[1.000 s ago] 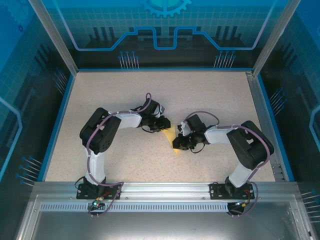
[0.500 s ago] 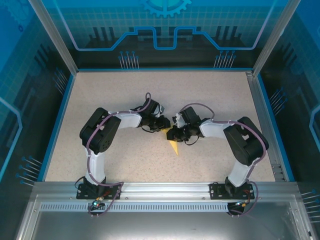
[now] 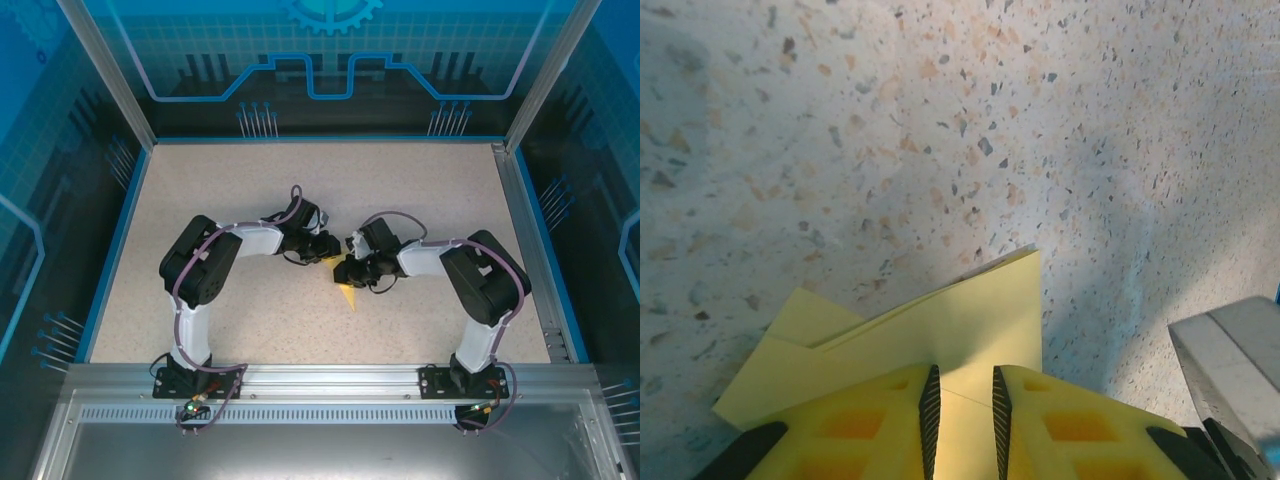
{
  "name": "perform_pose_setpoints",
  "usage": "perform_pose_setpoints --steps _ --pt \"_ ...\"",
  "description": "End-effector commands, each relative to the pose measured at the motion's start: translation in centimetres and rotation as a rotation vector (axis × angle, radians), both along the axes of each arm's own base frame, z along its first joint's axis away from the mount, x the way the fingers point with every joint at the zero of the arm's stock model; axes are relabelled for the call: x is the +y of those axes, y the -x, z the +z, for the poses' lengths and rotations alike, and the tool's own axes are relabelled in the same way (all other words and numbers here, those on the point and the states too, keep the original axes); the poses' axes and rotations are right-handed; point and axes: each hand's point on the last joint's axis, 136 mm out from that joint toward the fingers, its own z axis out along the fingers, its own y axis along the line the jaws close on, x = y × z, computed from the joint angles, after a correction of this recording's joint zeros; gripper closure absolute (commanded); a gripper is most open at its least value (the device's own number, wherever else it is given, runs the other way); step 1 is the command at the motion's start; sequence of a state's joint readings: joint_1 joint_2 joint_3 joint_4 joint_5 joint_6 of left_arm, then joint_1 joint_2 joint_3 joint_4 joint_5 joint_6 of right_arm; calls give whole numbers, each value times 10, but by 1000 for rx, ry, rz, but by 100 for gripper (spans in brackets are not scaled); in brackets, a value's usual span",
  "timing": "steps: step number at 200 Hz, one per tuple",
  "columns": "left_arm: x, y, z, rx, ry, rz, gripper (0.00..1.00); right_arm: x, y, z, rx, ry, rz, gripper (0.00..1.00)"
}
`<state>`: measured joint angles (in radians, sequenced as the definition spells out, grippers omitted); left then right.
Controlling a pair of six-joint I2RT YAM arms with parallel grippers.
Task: Fold a paper plane with a square sheet of paper (pick it up from the middle)
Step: Fold the wing for the fifth time at the center of the table.
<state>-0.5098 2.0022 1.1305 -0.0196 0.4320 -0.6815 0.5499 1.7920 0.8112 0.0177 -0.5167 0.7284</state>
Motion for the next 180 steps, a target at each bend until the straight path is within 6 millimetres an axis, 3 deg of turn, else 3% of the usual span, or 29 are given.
perform_pose_setpoints --steps 1,52,108,180 --pt "10 11 -27 83 -75 12 75 -9 32 -7 66 22 55 81" --pt "11 11 -26 82 -83 13 75 -21 68 -20 128 24 107 81" --pt "11 10 -22 76 -84 15 75 -36 97 -21 146 31 137 80" --pt "11 9 -18 71 -85 16 75 -48 121 -20 169 25 169 79"
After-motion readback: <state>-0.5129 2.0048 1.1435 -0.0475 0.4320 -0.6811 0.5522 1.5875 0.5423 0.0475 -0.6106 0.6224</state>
